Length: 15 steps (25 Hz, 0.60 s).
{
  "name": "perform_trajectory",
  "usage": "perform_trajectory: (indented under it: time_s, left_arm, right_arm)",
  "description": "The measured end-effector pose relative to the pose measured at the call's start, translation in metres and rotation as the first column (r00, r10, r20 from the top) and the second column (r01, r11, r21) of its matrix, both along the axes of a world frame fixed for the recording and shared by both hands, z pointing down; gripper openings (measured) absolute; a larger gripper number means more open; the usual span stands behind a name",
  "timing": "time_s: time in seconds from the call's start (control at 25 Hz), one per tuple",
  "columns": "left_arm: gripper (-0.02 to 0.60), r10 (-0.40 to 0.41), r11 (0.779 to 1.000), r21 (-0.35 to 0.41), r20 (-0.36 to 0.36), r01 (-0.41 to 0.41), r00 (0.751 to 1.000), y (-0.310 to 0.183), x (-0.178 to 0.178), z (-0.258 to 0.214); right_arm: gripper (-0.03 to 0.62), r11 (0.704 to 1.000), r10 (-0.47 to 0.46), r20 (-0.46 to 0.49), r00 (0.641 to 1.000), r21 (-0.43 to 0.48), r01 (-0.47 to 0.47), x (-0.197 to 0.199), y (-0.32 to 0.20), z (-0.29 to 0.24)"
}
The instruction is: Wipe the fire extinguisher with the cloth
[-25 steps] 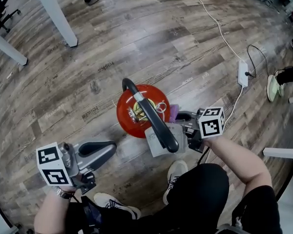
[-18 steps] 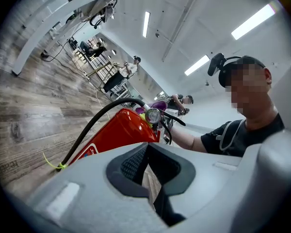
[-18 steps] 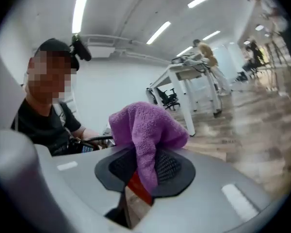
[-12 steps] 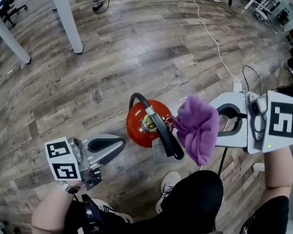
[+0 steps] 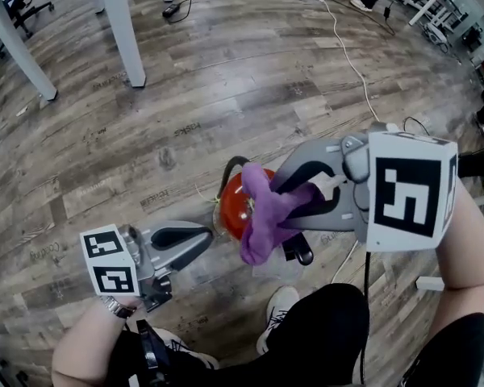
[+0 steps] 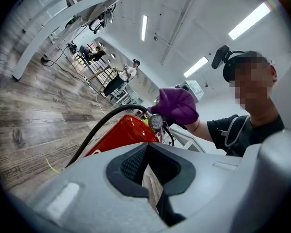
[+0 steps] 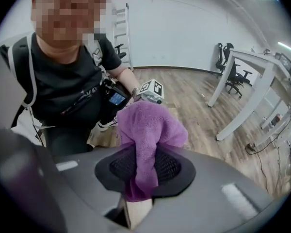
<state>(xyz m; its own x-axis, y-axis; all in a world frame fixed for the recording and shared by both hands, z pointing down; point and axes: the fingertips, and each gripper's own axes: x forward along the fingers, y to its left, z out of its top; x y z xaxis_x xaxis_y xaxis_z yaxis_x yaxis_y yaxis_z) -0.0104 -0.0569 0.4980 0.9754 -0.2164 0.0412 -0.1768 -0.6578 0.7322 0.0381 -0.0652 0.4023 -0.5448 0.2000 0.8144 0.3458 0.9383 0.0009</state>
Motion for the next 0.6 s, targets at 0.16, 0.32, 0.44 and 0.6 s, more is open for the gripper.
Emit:
perform_trajectory:
  time_s: [0.16, 0.32, 0.44, 0.6]
  left_arm:
    - [0.002, -0.007, 1.0, 0.003, -0.003, 0.007, 1.0, 0.001, -0.003, -0.002]
    - [0.002, -0.012, 1.0, 0.002, 0.001, 0.012, 1.0, 0.002, -0.007, 0.001]
    - [0.002, -0.022, 1.0, -0.001, 0.002, 0.022, 1.0, 0.001, -0.009, 0.003]
    - [0.002, -0.031, 1.0, 0.001, 0.002, 0.031, 1.0, -0.001, -0.009, 0.002]
  right_arm:
    - [0.084, 0.995, 0.086, -0.091, 0.992, 0.048, -0.082, -0.011, -0.055, 0.033]
    - [0.083, 0.984, 0.18, -0.083, 0.98, 0.003, -0.18, -0.021, -0.097, 0.058]
    - [0.083, 0.976, 0.207, -0.073, 0.976, -0.046, -0.211, -0.023, -0.099, 0.06]
    - [0.081, 0.988, 0.134, -0.081, 0.988, -0.065, -0.139, -0.01, -0.07, 0.044]
